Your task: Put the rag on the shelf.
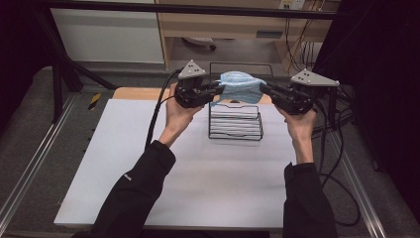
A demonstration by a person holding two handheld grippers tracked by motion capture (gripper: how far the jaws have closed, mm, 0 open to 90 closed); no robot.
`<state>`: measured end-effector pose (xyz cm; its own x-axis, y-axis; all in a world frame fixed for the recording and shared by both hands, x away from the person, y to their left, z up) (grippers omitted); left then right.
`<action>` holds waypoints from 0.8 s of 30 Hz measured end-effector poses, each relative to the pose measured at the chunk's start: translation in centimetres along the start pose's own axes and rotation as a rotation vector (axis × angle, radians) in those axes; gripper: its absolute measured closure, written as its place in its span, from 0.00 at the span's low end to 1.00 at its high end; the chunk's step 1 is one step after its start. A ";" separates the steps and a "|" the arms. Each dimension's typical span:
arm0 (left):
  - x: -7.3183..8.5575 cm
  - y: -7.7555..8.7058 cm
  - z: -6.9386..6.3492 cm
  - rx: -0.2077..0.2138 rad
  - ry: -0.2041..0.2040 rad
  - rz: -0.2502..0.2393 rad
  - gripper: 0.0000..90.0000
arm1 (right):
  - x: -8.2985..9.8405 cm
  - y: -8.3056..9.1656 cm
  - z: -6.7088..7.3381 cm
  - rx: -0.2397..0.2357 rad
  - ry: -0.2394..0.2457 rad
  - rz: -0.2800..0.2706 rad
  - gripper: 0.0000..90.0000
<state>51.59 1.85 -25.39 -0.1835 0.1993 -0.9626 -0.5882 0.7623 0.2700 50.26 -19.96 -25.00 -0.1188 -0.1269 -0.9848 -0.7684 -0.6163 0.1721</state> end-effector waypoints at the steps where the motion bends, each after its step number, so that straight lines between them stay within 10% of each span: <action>1: 0.0 0.1 0.0 0.000 0.002 0.005 0.84 | 0.2 0.0 0.0 -0.003 -0.006 0.003 0.90; 16: -3.9 1.1 0.5 -0.053 0.071 -0.023 0.80 | 1.1 0.1 0.1 -0.024 0.022 0.004 0.90; 24: -2.4 -0.4 0.1 -0.014 0.072 0.057 0.92 | 1.4 0.2 0.2 -0.030 0.034 -0.004 0.88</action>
<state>52.30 1.14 -23.20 -0.2725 0.1967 -0.9418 -0.5860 0.7425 0.3246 49.84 -20.10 -26.36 -0.0934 -0.1504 -0.9842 -0.7497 -0.6399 0.1689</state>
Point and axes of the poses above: each handheld gripper's, and its own axes: y roughly backward along the jaws, x roughly out of its underside, z roughly to its left, the point moved 6 cm from there along -y, roughly forward along the jaws, and after that the axes turned 2 degrees about -z, right-handed, at the moved point
